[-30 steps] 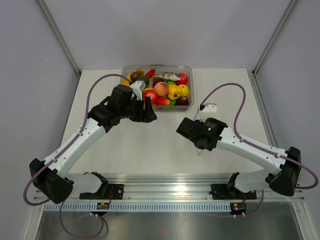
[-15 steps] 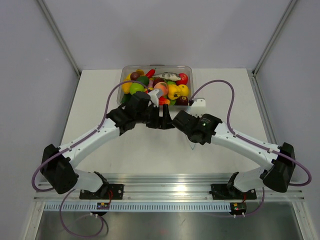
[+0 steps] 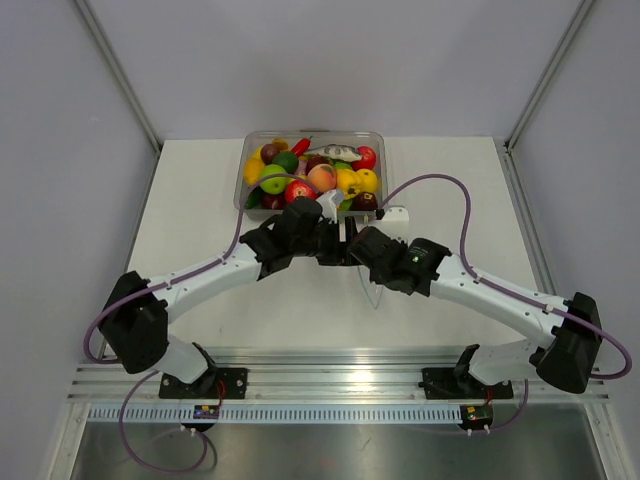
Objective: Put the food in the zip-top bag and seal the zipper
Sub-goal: Open the zipper of the food storage bag at the center of the board.
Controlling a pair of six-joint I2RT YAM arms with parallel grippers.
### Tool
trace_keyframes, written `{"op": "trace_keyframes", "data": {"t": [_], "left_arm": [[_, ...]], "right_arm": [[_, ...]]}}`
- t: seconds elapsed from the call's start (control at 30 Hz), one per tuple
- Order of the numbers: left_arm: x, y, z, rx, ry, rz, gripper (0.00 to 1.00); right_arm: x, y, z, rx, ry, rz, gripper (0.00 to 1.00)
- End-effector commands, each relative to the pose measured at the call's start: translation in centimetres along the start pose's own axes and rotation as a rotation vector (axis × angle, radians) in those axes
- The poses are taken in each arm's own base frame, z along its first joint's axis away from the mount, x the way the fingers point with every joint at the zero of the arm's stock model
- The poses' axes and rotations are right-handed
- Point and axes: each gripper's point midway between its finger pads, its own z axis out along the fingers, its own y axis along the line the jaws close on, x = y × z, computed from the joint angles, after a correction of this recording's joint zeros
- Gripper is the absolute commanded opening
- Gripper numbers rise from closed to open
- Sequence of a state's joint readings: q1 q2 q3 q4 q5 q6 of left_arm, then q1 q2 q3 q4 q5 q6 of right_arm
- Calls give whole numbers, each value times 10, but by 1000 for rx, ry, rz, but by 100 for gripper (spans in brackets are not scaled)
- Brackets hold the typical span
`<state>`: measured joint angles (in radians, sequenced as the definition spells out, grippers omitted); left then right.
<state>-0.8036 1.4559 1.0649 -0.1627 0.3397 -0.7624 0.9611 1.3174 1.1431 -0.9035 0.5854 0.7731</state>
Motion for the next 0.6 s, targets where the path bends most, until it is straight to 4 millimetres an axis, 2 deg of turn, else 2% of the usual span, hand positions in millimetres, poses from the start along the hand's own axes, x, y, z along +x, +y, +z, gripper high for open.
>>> {"op": "trace_keyframes", "data": {"t": [0.0,0.03,0.07,0.13,0.17,0.2,0.23,0.27,0.33,0.4,0.57], "left_arm": [[-15,-15,12,37,-49,7,72],[-11,-11,14,8,-36,20,71],[-15,-14,15,-4,-41,29,63],[-5,2,24,-70,3,28,51],[-2,4,25,-79,13,28,32],[1,7,27,-85,26,26,18],[5,11,27,-93,40,27,6],[7,12,27,-95,46,29,0],[13,13,23,-79,58,46,0],[20,14,20,-62,79,59,0],[31,15,17,-46,129,84,0]], "right_arm": [[-6,9,-5,-56,-12,56,0],[-6,9,-6,-58,-13,63,0],[-5,7,-6,-54,-10,63,0],[-6,4,-9,-52,-18,74,0],[-5,0,-9,-41,-18,75,0],[-3,-4,-9,-28,-18,73,0],[-6,-10,-9,-3,-37,80,0],[-1,-19,-10,30,-28,62,0],[-4,-35,-9,88,-36,71,0],[-4,-50,-9,132,-32,72,7],[-17,-66,-19,157,-72,96,11]]}}
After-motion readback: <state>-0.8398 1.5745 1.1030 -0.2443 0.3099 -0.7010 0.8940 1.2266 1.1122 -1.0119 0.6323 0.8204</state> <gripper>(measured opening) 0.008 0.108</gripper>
